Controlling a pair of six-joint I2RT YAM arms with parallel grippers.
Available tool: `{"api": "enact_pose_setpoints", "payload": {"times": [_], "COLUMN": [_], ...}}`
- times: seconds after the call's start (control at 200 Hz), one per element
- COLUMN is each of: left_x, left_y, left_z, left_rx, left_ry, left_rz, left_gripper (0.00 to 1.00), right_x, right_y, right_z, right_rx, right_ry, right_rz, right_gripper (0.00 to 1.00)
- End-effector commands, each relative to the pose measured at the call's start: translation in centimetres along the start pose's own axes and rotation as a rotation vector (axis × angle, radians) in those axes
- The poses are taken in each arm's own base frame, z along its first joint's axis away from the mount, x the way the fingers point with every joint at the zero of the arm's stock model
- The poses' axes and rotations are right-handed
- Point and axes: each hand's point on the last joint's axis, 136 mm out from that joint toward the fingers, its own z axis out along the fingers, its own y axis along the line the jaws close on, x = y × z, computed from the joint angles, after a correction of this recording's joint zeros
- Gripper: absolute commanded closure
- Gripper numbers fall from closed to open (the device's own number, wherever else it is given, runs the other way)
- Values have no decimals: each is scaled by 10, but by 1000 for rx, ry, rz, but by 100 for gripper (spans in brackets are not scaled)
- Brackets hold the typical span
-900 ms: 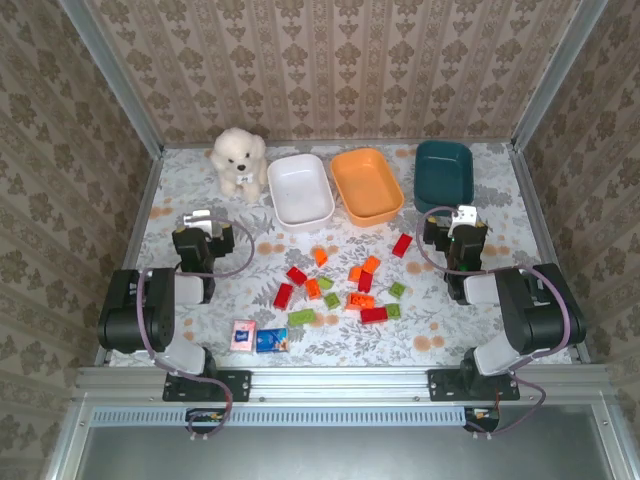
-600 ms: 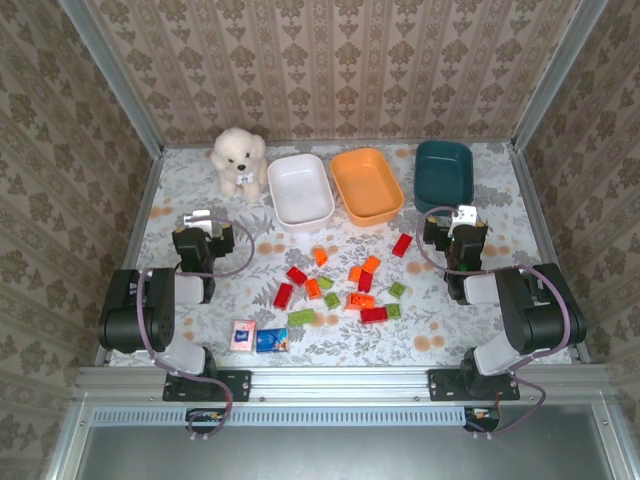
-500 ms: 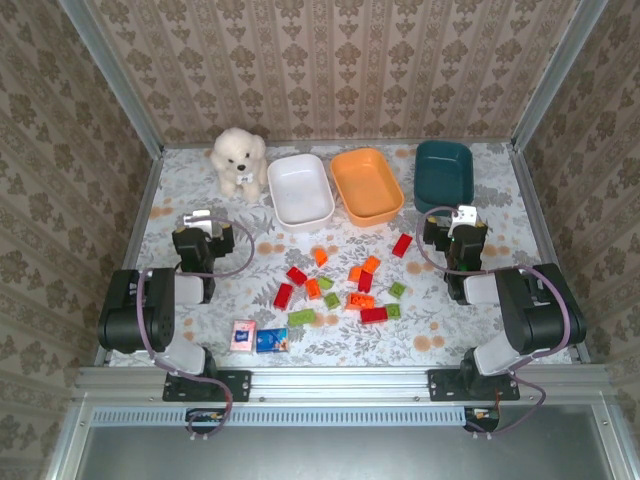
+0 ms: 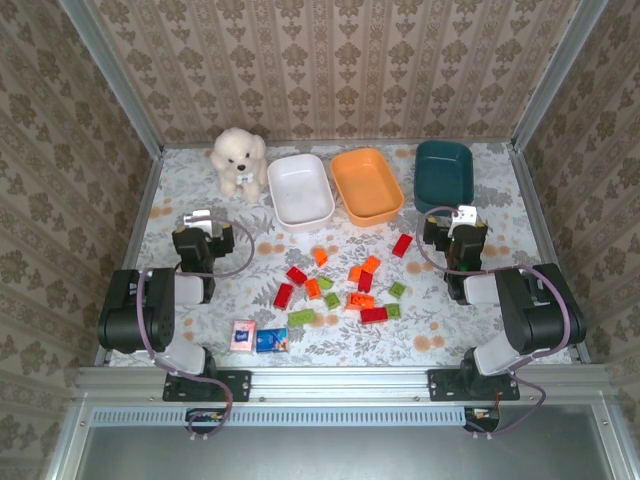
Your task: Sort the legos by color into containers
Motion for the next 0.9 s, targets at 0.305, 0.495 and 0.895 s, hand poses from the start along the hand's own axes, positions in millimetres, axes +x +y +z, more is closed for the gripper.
{"api": "enact_pose_setpoints", "payload": {"times": [0.305, 0.495, 0.895], "left_x": [-136, -136, -101], "left_y": [-25, 9, -121], "left_z": [-85, -134, -163], "left_rx": [-94, -161, 485], "left_ry": [-249, 38, 438], "left_rz": [143, -540, -392], "left_gripper": [0, 0, 0], "right_x": [-169, -169, -23], "right_y": [12, -3, 73], "right_z": [-86, -133, -191], "right_rx": [36, 35, 3], "right_ry": [-214, 246, 985], "right_rz": [-18, 457, 268], "right_gripper": [0, 0, 18]}}
